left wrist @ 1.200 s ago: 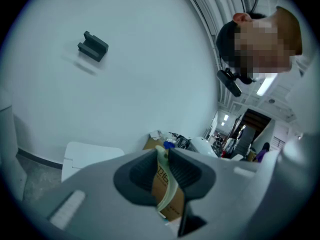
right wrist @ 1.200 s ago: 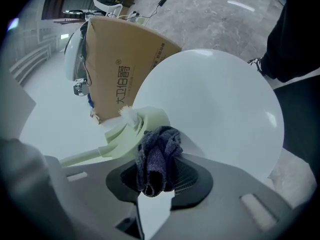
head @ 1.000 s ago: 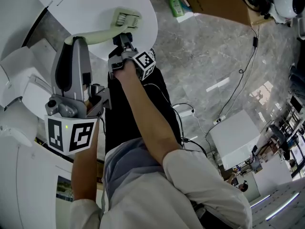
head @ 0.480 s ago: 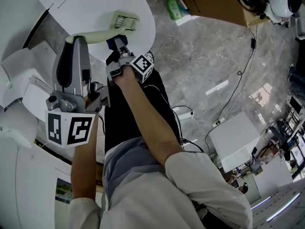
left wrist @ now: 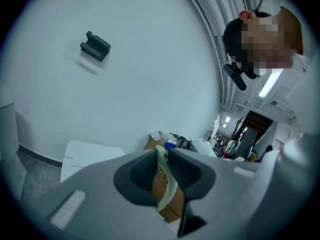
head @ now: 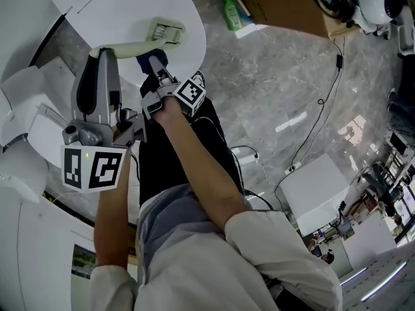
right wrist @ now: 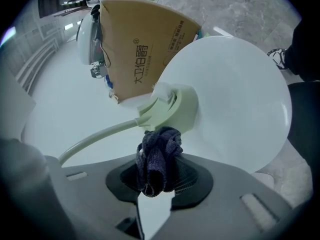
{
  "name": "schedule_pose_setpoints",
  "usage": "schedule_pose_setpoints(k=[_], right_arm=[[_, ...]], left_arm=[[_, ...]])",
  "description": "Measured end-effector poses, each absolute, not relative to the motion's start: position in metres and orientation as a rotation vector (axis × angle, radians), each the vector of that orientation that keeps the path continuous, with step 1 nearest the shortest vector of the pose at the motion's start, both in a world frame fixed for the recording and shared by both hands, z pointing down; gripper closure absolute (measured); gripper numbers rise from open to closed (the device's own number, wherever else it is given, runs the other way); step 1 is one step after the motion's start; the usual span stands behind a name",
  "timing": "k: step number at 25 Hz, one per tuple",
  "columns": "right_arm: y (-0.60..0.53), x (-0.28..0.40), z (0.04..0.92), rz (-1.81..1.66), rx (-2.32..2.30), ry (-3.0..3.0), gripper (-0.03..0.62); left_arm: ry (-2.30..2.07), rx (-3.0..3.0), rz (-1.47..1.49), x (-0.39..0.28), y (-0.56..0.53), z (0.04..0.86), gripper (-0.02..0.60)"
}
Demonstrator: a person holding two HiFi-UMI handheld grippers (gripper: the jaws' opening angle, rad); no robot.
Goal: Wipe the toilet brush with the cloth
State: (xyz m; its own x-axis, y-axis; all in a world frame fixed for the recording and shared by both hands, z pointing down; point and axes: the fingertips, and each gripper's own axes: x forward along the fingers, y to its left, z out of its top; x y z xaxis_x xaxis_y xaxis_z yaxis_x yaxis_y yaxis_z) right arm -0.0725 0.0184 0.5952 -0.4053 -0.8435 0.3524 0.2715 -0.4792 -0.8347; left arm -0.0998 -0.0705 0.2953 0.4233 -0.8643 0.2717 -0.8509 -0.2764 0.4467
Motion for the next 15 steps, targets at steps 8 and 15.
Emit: schedule_pose_setpoints(k=[8,15], right_arm=[[0.013,-0.073,0.575,-1.956,-1.01,1.011,0.497],[-0.006,-0.076,0.554,-1.946,-0.96,1.159,0.497]], left_arm=[[-1.455,2.143,-0.031,-0.097,-0.074,0.295,0.581],[-1.461,2.135,-0.026,-0.098,-0.075,0.294,0.581]])
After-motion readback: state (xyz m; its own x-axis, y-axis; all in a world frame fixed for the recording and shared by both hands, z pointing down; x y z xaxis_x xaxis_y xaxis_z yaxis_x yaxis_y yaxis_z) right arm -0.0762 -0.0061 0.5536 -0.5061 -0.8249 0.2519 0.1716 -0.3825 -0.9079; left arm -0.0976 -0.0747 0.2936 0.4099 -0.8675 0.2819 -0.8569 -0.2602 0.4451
